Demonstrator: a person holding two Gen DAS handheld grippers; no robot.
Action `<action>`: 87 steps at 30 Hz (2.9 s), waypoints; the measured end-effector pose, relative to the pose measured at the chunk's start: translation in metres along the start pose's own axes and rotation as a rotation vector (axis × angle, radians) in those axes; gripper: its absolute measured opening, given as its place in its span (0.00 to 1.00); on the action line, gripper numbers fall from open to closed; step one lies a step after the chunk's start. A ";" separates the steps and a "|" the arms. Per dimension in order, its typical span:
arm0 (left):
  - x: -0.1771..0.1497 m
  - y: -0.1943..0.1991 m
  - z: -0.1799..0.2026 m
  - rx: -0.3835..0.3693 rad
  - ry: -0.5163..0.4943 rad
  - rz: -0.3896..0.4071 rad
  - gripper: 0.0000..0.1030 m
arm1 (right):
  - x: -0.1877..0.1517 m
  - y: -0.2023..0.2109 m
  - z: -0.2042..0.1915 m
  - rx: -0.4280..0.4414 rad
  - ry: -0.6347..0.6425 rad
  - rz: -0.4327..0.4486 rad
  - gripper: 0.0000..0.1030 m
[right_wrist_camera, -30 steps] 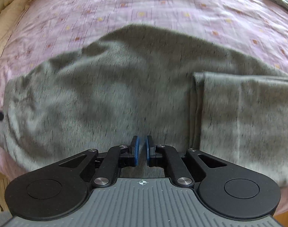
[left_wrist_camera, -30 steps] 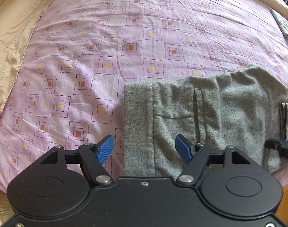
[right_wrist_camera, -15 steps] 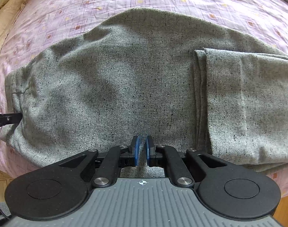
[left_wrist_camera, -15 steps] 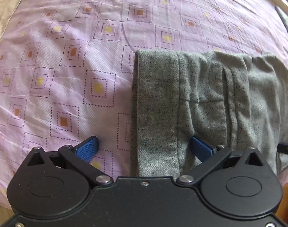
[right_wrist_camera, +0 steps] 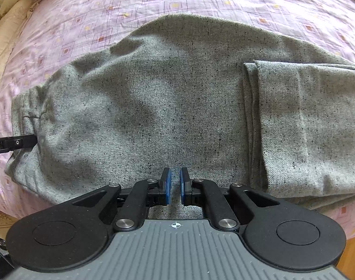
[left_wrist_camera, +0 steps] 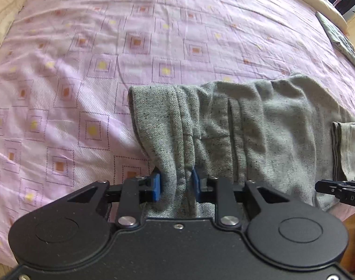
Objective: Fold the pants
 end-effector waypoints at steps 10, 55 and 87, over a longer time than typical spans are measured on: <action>0.012 0.074 0.038 -0.101 0.007 0.097 0.22 | -0.025 -0.010 0.018 0.010 -0.042 -0.010 0.07; -0.104 0.000 0.277 0.331 0.074 -0.049 0.34 | 0.012 0.036 0.265 0.313 -0.100 0.097 0.19; -0.119 -0.013 0.266 0.321 0.109 -0.091 0.35 | 0.010 0.066 0.229 0.337 0.086 0.203 0.09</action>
Point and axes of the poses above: each gripper's, at about its wrist camera, not at the fingertips, and y roughly against the way its jaws point, z to its right, x to its top, the point moved 4 cm from there along -y, roughly the way its jaws point, and after that the axes turned 9 degrees about y, right-handed, at the moved point
